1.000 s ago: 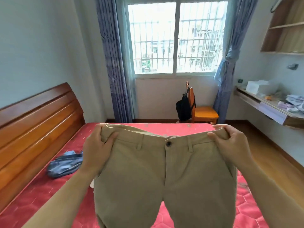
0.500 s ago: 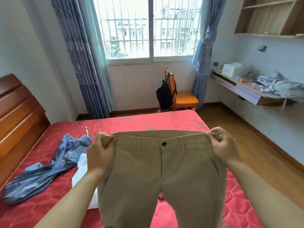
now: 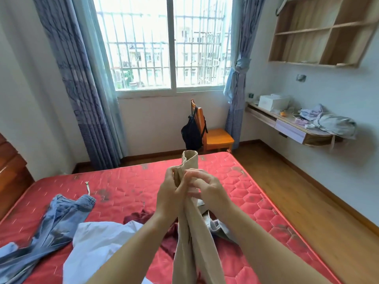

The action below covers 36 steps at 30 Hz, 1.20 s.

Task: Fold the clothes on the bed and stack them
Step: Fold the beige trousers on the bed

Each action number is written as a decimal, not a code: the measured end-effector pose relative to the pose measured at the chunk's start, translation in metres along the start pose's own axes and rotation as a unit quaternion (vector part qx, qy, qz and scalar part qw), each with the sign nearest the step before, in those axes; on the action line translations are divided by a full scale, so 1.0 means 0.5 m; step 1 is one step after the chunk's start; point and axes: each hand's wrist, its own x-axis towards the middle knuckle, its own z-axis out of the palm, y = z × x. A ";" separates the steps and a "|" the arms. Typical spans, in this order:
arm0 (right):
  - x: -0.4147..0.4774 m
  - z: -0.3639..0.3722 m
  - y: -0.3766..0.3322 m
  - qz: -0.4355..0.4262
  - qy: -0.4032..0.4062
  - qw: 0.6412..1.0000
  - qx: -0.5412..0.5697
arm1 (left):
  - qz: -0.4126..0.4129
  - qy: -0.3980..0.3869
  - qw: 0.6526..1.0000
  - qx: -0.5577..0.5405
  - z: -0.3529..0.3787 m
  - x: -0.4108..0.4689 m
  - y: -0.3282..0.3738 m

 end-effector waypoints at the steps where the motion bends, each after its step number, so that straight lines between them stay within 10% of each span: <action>1: 0.006 -0.011 -0.006 -0.009 0.011 1.000 -0.013 | 0.012 0.010 1.000 0.007 -0.003 0.011 0.000; 7: 0.107 -0.129 -0.191 -0.280 0.242 0.906 -0.205 | 0.211 0.060 0.975 0.027 -0.064 0.188 0.206; 10: 0.167 -0.149 -0.315 -0.245 0.191 0.943 -0.123 | 0.295 0.062 0.954 0.011 -0.110 0.278 0.380; 21: 0.152 -0.108 -0.433 -0.424 0.338 0.826 -0.154 | 0.301 0.291 0.908 0.021 -0.149 0.307 0.456; 36: -0.082 -0.337 -0.009 -0.168 0.215 0.925 -0.265 | 0.121 -0.018 0.991 0.055 0.116 0.012 0.064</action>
